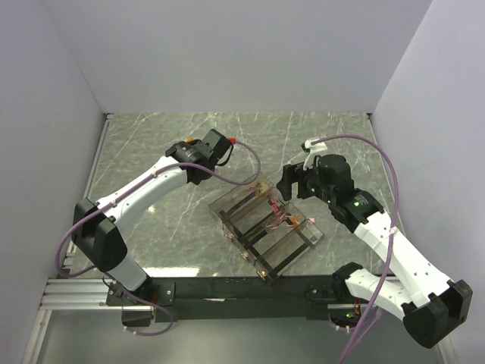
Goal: Pack the candies
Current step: Place the fake candies in the packing bottle.
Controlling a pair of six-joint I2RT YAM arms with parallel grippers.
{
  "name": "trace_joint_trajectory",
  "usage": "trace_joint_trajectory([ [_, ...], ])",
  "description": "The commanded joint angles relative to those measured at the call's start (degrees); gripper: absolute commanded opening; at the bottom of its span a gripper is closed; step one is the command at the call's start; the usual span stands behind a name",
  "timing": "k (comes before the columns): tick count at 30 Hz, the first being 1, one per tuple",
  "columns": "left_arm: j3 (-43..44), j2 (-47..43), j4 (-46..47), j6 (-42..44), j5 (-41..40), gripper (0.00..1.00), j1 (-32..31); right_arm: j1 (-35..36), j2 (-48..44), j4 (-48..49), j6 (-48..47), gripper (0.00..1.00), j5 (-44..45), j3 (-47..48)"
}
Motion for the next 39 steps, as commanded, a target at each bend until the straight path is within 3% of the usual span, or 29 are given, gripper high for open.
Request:
trace_joint_trajectory([
  [1, 0.24, 0.03, 1.31, -0.49, -3.00, 0.01, -0.58, 0.40, -0.05, 1.31, -0.67, 0.93, 1.38, 1.29],
  [2, 0.85, -0.49, 0.98, -1.88, 2.13, 0.01, -0.05, 0.49, -0.05, 1.40, -0.75, 0.94, 1.38, 1.29],
  [6, -0.55, -1.28, 2.03, -4.96, 2.61, 0.01, 3.63, 0.40, 0.04, 1.14, -0.75, 0.94, 1.55, 1.38],
  [10, -1.08, -6.80, 6.94, -11.72, 10.25, 0.01, 9.95, 0.49, 0.12, 1.22, -0.75, 0.94, 1.55, 1.29],
  [14, -10.88, -16.47, 21.23, -20.06, 20.35, 0.01, 18.65, 0.40, 0.56, 1.23, -0.58, 0.94, 1.46, 1.29],
  [18, -20.93, -22.90, 29.07, -26.14, 27.30, 0.01, 29.01, 0.49, 1.18, 1.05, -0.58, 0.94, 1.38, 1.38],
  [22, -30.07, -29.48, 36.21, -29.13, 38.63, 0.01, 34.57, 0.49, 2.06, 1.05, -0.67, 0.94, 1.29, 1.29],
  [25, -36.66, -30.29, 40.69, -35.79, 43.55, 0.01, 40.54, 0.49, 2.76, 1.57, -0.75, 0.94, 0.94, 1.12],
  [27, -38.34, -29.42, 41.75, -38.79, 46.29, 0.01, 48.07, 0.49, 3.29, 1.84, -0.75, 0.94, 0.85, 0.94],
  [30, -41.85, -27.83, 45.43, -42.23, 44.64, 0.01, 50.93, 0.40, 4.52, 2.11, -0.49, 0.94, 0.50, 0.59],
  [34, -46.51, -24.68, 51.86, -44.34, 41.48, 0.09, 51.19, 0.58, 6.45, 1.93, -0.14, 0.94, -0.38, 0.76],
  [39, -46.26, -20.10, 53.89, -42.85, 37.53, 0.21, 51.45, 2.42, 9.17, 1.75, 0.83, 0.94, 1.11, 0.59],
])
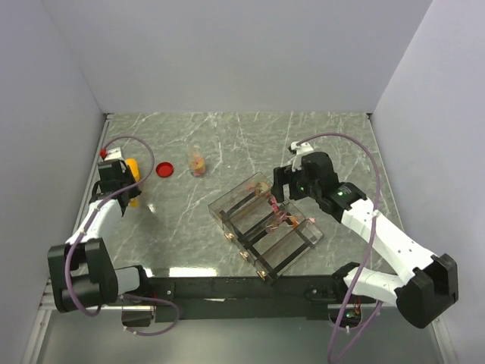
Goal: Pack the candies
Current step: Place the fake candies in the packing bottle, then move the storage box to the center of the board.
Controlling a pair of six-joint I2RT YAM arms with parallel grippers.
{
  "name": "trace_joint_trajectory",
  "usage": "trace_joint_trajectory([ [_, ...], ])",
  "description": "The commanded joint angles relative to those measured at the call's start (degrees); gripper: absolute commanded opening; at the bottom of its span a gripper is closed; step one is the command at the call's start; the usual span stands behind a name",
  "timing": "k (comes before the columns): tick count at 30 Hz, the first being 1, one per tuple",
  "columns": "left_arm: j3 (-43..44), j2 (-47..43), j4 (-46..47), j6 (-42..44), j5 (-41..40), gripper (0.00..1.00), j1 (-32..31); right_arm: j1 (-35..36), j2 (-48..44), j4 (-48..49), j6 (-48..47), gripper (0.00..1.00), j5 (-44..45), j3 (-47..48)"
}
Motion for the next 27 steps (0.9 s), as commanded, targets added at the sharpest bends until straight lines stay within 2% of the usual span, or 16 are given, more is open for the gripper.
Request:
trace_joint_trajectory([
  [1, 0.21, 2.78, 6.65, -0.80, -3.69, 0.22, 0.26, 2.03, 1.63, 1.49, 1.20, 0.94, 1.44, 0.59],
  [3, 0.12, 4.72, 9.02, -0.97, -4.22, 0.23, 0.62, 2.91, 3.39, 1.05, 2.34, 0.94, 2.93, 0.59],
  [5, 0.21, 7.18, 9.64, -0.62, -4.74, 0.31, 0.62, 3.61, 5.06, 0.96, 4.71, 0.94, 5.12, 0.06],
  [8, 0.65, 8.86, 9.21, -1.06, -5.71, 0.46, 0.70, 6.51, 6.73, 1.49, 9.19, 0.93, 7.93, -0.73],
  [9, 0.91, 8.77, 8.77, -1.41, -5.80, 0.58, 0.62, 7.30, 7.26, 1.49, 10.25, 0.93, 8.82, -0.82],
  [12, 0.56, 5.45, 8.50, -2.46, -6.33, 0.78, 0.62, 10.03, 9.11, 0.53, 15.16, 0.93, 13.20, -1.43],
  [16, 1.44, -1.40, 7.27, -4.57, -8.61, 0.91, 0.27, 11.61, 10.16, -0.61, 22.10, 0.93, 16.64, -3.80],
  [19, 2.32, -6.67, 3.76, -4.14, -12.47, 1.00, -1.75, 12.67, 12.26, -1.75, 25.53, 0.94, 17.96, -4.42],
  [27, 2.23, -19.95, 3.05, 0.43, -20.03, 0.99, -13.34, 13.64, 16.75, -2.81, 32.40, 0.89, 19.37, -4.51],
])
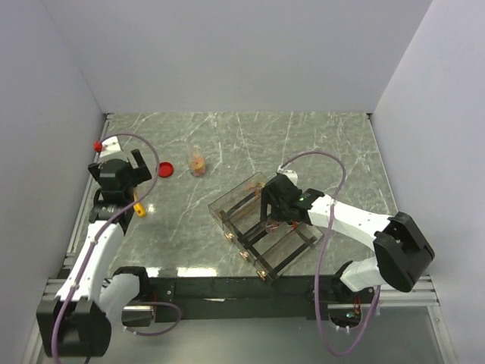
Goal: Pack the candies
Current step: Move the storage box to the center of the board.
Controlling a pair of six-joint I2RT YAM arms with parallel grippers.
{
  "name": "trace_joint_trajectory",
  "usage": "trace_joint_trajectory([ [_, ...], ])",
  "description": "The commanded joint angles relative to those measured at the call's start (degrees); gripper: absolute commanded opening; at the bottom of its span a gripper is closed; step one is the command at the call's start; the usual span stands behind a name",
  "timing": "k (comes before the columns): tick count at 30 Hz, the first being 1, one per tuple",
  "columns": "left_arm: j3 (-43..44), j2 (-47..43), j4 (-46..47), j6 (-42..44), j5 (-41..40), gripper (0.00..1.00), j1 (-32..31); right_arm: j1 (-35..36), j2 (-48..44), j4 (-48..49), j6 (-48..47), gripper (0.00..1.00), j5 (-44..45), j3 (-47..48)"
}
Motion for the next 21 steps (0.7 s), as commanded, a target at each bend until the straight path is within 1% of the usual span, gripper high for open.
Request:
trace_joint_trajectory([
  [1, 1.25, -6.21, 0.56, 3.81, -6.24, 0.99, -4.80, 0.43, 1.48, -0.65, 5.71, 0.88, 3.46, 0.52],
  [2, 0.98, -7.36, 0.73, 4.61, -7.57, 0.99, -7.60, 0.52, 1.74, -0.74, 6.07, 0.87, 4.24, 0.78],
  [4, -0.42, -10.70, 1.87, 6.28, -11.25, 0.99, -9.99, 0.43, 2.71, -0.92, 7.04, 0.83, 4.69, 1.66],
  [5, -0.95, -11.76, 2.31, 6.64, -11.62, 1.00, -11.66, 0.52, 3.15, -0.83, 7.21, 0.81, 4.61, 1.92],
  [6, -1.65, -13.59, 2.67, 6.99, -11.88, 0.99, -12.37, 0.52, 3.67, -0.74, 7.48, 0.76, 4.87, 2.28],
  [8, -2.09, -15.01, 2.93, 8.31, -11.80, 0.99, -14.38, 0.43, 5.61, -1.09, 7.22, 0.69, 5.65, 3.77],
  [9, -2.44, -15.98, 3.11, 8.66, -12.23, 1.00, -15.01, 0.26, 6.31, -1.44, 6.87, 0.61, 6.96, 4.38],
  [11, -2.88, -16.86, 3.46, 9.28, -12.76, 0.99, -16.24, -0.61, 8.07, -2.58, 6.34, 0.51, 7.94, 6.14],
  [12, -3.23, -17.47, 3.72, 9.28, -12.68, 0.99, -16.59, -0.97, 8.51, -2.76, 5.99, 0.45, 8.29, 6.67],
  [14, -3.32, -17.74, 3.64, 9.45, -12.50, 0.99, -17.47, -2.46, 9.39, -2.24, 5.64, 0.39, 8.47, 6.85],
  [15, -3.33, -17.83, 3.64, 9.45, -12.59, 1.00, -17.65, -2.99, 9.48, -2.06, 4.85, 0.35, 8.56, 6.94],
  [17, -3.41, -18.01, 3.90, 9.54, -12.50, 0.99, -18.00, -4.48, 10.18, -1.36, 3.79, 0.29, 8.12, 7.11],
  [18, -3.50, -18.01, 3.90, 9.63, -12.15, 1.00, -18.09, -5.97, 10.44, -0.92, 1.87, 0.25, 7.95, 7.29],
  [20, -3.59, -17.83, 3.90, 9.63, -11.36, 0.99, -18.18, -7.47, 11.06, 0.31, -0.33, 0.22, 7.77, 7.81],
  [21, -3.59, -17.57, 3.90, 9.54, -10.40, 1.00, -18.18, -9.30, 11.58, 0.84, -2.95, 0.20, 7.33, 8.16],
])
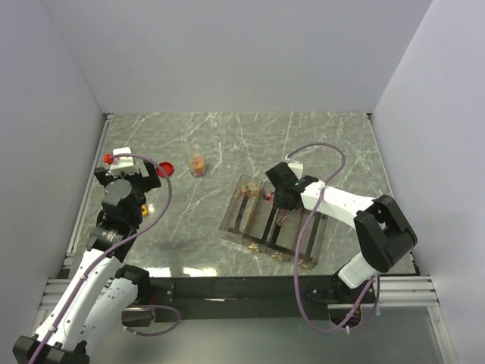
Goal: Pack the candies
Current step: Move the storage box to the center of the board, then pick up the packing bottle from the center of the board.
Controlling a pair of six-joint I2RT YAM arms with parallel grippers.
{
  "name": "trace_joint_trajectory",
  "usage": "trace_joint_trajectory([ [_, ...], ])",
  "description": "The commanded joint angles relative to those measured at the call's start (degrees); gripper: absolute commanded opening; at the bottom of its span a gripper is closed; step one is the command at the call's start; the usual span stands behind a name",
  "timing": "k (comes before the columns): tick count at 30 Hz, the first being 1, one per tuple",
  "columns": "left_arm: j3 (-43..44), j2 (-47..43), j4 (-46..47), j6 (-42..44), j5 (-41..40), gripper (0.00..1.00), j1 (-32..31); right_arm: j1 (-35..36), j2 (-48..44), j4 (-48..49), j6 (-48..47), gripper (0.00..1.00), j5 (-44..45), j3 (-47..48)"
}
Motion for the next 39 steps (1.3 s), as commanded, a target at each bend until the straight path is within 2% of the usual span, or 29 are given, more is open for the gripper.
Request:
trace_joint_trajectory([
  [1, -0.46, -0.35, 2.35, 0.95, 1.63, 0.99, -0.25, -3.92, 1.67, 3.11, -7.65, 0.19, 1.89, 2.35],
  [6, -0.64, 0.62, 4.28, 0.25, 5.23, 0.99, -0.43, -9.28, 4.91, 5.32, -16.43, 0.16, -1.80, 6.99],
  [14, -0.55, 2.55, 4.90, -0.72, 11.47, 1.00, -0.43, -18.24, 14.84, 7.08, -24.70, 0.16, -6.11, 18.43],
  [20, 1.29, 6.59, 3.58, -3.35, 14.98, 0.99, -0.43, -22.20, 23.63, 5.32, -31.03, 0.17, -8.66, 29.50],
  [25, 2.17, 9.32, 3.14, -4.14, 16.22, 0.99, -0.43, -23.26, 29.35, 2.68, -32.36, 0.17, -10.59, 38.47],
  [28, 3.05, 11.95, 3.14, -4.32, 16.14, 1.00, -0.43, -23.70, 31.72, 1.90, -32.62, 0.24, -11.30, 42.77],
  [29, 4.44, 14.05, 2.88, -4.50, 15.96, 0.99, -0.43, -23.70, 32.42, 1.20, -32.89, 0.36, -11.13, 43.92],
  [32, 10.14, 20.45, -1.51, -5.90, 15.78, 1.00, -0.34, -23.62, 32.96, -1.36, -32.71, 0.51, -11.56, 46.65],
  [34, 13.67, 24.24, -5.62, -7.66, 14.74, 0.99, -0.25, -23.70, 29.54, -0.40, -31.75, 0.55, -12.26, 44.20],
  [38, 23.24, 34.51, -9.51, -9.50, 15.52, 0.92, 0.01, -23.62, 20.76, 0.05, -27.80, 0.74, -13.84, 36.57],
  [39, 24.66, 36.03, -10.04, -9.94, 15.17, 0.90, 0.01, -23.44, 16.82, 0.13, -27.18, 0.75, -14.81, 35.15],
])
